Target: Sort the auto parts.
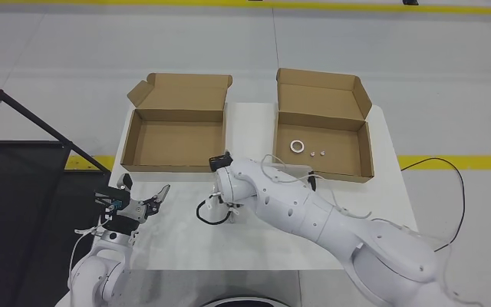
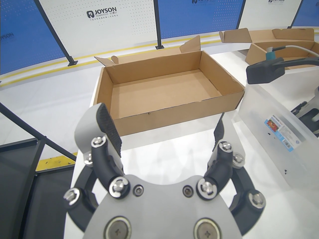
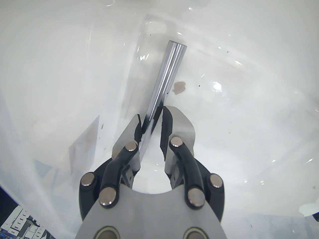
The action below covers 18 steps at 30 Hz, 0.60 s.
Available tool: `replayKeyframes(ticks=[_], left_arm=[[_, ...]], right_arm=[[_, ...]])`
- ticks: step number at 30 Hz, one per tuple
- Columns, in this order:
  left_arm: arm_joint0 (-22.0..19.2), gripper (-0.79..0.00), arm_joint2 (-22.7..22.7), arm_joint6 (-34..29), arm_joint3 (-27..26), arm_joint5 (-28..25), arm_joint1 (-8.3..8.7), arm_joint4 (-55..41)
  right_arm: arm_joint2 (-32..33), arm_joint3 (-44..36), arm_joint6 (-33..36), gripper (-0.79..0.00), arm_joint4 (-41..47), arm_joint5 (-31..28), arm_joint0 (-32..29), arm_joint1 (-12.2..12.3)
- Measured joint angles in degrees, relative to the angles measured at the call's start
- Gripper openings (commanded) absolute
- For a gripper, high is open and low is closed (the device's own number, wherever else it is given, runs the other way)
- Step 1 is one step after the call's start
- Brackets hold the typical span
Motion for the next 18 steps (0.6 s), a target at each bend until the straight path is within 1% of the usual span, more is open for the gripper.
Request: replayKeyframes(ticks=[4,9,13,16,18], left_arm=[[0.0,0.0,0.0,0.0,0.0,0.0,0.0,0.0],[0.0,0.0,0.0,0.0,0.0,0.0,0.0,0.0],[0.0,0.0,0.0,0.0,0.0,0.0,0.0,0.0],[0.0,0.0,0.0,0.0,0.0,0.0,0.0,0.0],[0.0,0.0,0.0,0.0,0.0,0.0,0.0,0.0]], right_arm=[[0.0,0.41,-0.07,-0.557,-0.06,0.1,-0.04,-0.12],[-0.01,0.02,-0.2,-0.588,0.0,0.2,-0.09,0.09],[-0.01,-0.87,0.18,-0.597,-0.13,-0.16,-0.18,0.45],[-0.02,-1.95,-0.66,-0.665,-0.01,0.68,-0.32,0.91],[-0.02,-2.79,-1.27,-0.696,0.25,1.29,-0.45,1.27]])
